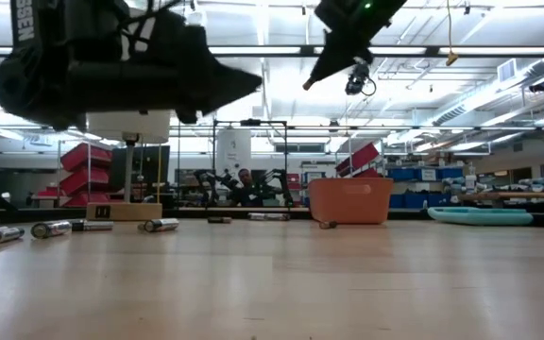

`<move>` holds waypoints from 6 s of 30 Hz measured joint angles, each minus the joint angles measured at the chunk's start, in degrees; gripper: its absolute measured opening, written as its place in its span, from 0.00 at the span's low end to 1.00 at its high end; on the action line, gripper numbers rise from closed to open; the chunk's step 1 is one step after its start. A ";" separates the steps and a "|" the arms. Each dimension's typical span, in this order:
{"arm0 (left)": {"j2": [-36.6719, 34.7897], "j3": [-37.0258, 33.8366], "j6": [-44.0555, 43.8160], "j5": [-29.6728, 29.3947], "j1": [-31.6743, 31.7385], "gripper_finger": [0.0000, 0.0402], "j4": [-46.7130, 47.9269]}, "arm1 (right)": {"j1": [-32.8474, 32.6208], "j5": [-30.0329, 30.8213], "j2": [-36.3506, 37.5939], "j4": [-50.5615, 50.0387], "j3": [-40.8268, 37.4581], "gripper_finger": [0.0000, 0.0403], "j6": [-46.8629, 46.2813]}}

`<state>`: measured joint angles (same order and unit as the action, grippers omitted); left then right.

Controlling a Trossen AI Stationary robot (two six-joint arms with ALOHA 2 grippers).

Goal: Sort batteries
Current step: Put the black battery into the orange bin

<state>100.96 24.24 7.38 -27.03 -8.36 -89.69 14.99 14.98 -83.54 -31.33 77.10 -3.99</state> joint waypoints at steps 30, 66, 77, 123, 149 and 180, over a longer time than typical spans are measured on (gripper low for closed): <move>-12.96 -8.54 -1.77 -0.17 -1.49 0.34 0.55 | 11.95 -6.77 -24.94 -30.75 13.60 0.11 -12.75; -12.90 -8.52 -1.85 -1.92 -1.49 0.34 2.75 | 11.67 -7.41 -28.86 -26.10 13.53 0.18 -6.63; -12.89 -8.52 -4.43 -8.37 -1.40 0.34 9.47 | 9.54 -7.26 -22.41 -24.15 13.51 0.17 -6.71; -12.89 23.87 11.72 20.30 20.34 0.24 99.14 | -22.10 -7.59 5.35 -25.13 8.20 0.13 0.69; -7.04 23.85 17.90 28.49 35.85 0.24 100.15 | -22.04 -4.15 18.09 -10.38 -8.32 0.13 -0.97; -3.12 24.50 20.89 28.44 34.77 0.24 99.27 | -21.53 -4.15 18.09 -10.27 -8.32 0.13 -0.33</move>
<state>97.84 48.75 28.26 1.41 26.41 9.58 -6.55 10.83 -65.45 -41.60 68.77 -4.32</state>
